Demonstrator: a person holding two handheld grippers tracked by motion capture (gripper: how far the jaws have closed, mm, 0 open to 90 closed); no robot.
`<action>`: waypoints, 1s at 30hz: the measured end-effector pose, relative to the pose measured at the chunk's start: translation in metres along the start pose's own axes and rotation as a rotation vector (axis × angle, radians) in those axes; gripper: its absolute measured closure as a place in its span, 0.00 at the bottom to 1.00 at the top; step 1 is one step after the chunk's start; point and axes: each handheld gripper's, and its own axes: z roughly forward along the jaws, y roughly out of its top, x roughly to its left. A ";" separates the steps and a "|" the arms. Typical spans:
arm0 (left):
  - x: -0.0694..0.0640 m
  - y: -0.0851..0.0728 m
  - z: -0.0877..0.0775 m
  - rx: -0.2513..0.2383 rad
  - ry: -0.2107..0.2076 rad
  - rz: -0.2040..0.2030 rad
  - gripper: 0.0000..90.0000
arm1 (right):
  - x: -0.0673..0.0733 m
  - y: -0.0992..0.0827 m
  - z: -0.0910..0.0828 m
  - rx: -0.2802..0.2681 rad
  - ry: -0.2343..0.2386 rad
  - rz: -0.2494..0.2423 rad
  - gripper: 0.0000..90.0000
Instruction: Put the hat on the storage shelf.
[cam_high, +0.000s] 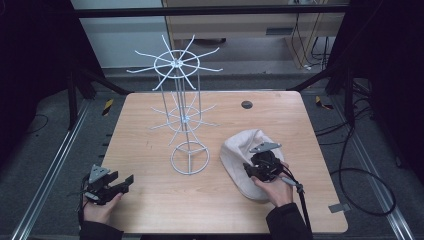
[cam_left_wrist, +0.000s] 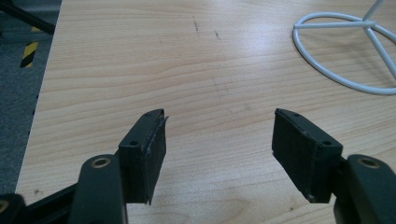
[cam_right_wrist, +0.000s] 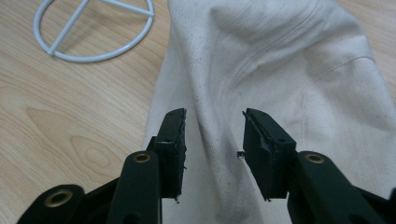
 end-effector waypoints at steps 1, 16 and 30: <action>0.000 0.000 0.000 0.000 0.000 0.000 0.39 | 0.000 0.000 0.002 0.005 0.001 0.002 0.67; 0.000 0.000 0.000 0.000 -0.002 0.002 0.39 | 0.001 -0.001 0.021 0.060 -0.017 -0.027 0.79; -0.001 0.000 0.000 0.001 -0.002 0.000 0.39 | -0.002 -0.004 0.021 0.069 -0.011 -0.014 0.96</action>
